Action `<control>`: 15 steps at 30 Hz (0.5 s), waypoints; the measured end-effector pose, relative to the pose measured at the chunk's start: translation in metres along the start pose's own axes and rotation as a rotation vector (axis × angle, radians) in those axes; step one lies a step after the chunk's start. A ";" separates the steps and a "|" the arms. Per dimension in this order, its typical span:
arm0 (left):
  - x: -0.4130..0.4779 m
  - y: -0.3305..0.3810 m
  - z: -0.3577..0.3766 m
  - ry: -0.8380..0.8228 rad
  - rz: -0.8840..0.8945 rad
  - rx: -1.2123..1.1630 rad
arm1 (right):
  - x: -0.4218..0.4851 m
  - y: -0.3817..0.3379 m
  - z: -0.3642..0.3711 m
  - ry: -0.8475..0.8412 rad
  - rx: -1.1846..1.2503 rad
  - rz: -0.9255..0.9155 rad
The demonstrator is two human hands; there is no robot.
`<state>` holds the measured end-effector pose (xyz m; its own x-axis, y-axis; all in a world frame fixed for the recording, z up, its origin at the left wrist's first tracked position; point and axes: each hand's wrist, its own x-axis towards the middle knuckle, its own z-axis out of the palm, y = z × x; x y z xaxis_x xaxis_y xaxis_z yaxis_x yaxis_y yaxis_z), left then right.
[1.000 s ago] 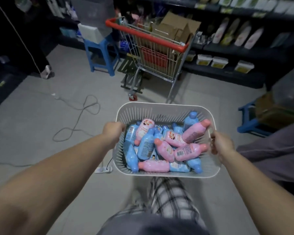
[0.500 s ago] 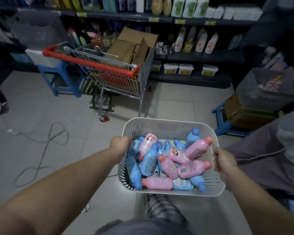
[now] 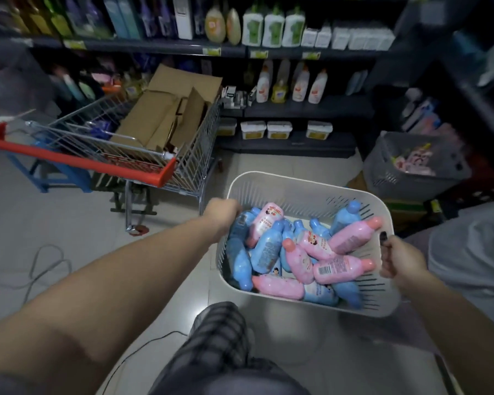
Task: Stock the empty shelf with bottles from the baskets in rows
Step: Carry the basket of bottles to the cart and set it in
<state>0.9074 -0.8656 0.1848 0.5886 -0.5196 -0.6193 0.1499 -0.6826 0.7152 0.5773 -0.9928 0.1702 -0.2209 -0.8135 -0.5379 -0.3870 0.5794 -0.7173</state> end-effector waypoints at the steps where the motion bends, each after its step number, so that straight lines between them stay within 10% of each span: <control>1: 0.004 0.020 0.002 -0.011 0.019 0.002 | 0.006 -0.012 -0.002 0.015 0.019 0.008; 15: 0.109 0.245 -0.030 -0.251 0.091 -0.247 | 0.077 -0.232 0.036 -0.097 0.299 -0.010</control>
<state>1.0320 -1.0738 0.3020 0.3997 -0.7031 -0.5881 0.3115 -0.4992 0.8085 0.6821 -1.1877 0.2797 -0.1264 -0.8189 -0.5598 -0.1047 0.5722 -0.8134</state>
